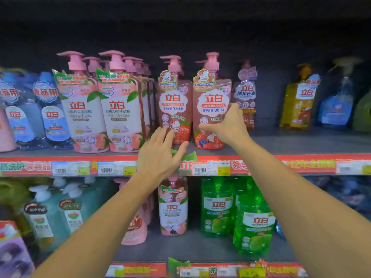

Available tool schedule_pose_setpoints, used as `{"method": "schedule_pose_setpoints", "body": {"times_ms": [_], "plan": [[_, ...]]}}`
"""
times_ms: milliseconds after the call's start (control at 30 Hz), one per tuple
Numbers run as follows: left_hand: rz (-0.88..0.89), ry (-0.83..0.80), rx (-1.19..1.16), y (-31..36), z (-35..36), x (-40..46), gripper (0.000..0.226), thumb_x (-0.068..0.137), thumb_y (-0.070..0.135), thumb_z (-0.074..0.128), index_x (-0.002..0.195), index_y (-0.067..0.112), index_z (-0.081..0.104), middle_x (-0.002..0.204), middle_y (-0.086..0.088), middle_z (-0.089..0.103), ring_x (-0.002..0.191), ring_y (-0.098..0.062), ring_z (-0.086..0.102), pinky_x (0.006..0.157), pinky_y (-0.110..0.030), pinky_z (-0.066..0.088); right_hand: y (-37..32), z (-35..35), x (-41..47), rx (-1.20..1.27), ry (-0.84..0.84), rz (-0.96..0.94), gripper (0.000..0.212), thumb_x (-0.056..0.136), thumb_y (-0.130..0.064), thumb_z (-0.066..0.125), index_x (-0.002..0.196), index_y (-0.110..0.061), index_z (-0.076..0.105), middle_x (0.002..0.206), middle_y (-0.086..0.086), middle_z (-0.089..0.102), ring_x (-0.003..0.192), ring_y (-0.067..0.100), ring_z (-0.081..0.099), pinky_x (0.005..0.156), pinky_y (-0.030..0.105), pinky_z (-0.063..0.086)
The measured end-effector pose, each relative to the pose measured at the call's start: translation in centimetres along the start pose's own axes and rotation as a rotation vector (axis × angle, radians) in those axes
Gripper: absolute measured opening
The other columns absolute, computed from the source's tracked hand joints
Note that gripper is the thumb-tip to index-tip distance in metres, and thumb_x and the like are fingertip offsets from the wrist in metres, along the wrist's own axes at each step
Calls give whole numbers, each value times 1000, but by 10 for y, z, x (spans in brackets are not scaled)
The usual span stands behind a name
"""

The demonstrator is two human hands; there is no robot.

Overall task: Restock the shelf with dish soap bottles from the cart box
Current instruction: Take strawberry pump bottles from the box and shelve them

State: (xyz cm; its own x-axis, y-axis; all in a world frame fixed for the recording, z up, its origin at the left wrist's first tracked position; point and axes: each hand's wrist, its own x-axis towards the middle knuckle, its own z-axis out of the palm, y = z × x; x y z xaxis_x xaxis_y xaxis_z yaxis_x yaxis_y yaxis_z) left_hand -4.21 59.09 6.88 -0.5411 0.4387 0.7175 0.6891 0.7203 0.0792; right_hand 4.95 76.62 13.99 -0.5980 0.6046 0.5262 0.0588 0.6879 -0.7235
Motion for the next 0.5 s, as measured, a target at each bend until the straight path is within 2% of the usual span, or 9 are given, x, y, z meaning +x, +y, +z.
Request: {"method": "schedule_pose_setpoints", "body": {"times_ms": [67, 267, 400, 500], "plan": [[6, 13, 1, -2, 4, -4, 79, 91, 65, 16, 139, 13, 53, 148, -9, 47, 140, -23, 40, 99, -41, 47, 3, 5, 2, -3, -5, 25, 86, 62, -41, 93, 126, -12, 43, 130, 5, 51, 118, 24, 55, 98, 48, 48], [40, 79, -31, -2, 7, -2, 72, 94, 59, 27, 131, 7, 61, 142, -13, 54, 136, -25, 47, 94, -41, 51, 7, 16, 13, 23, 35, 69, 80, 63, -39, 93, 125, -17, 48, 128, 2, 58, 117, 22, 58, 97, 48, 50], [60, 65, -58, 1, 6, 1, 76, 94, 61, 23, 134, 5, 57, 144, -13, 52, 138, -24, 44, 97, -41, 49, 10, 23, 17, 55, 65, 106, 76, 65, -36, 92, 125, -19, 49, 128, 2, 59, 116, 22, 60, 98, 50, 51], [61, 31, -106, 0, 5, -1, 82, 93, 65, 17, 138, 6, 52, 149, -12, 46, 142, -23, 38, 103, -42, 44, 6, 28, 18, -24, 59, 130, 79, 66, -41, 90, 128, -17, 46, 129, 4, 58, 118, 25, 59, 98, 51, 51]]}}
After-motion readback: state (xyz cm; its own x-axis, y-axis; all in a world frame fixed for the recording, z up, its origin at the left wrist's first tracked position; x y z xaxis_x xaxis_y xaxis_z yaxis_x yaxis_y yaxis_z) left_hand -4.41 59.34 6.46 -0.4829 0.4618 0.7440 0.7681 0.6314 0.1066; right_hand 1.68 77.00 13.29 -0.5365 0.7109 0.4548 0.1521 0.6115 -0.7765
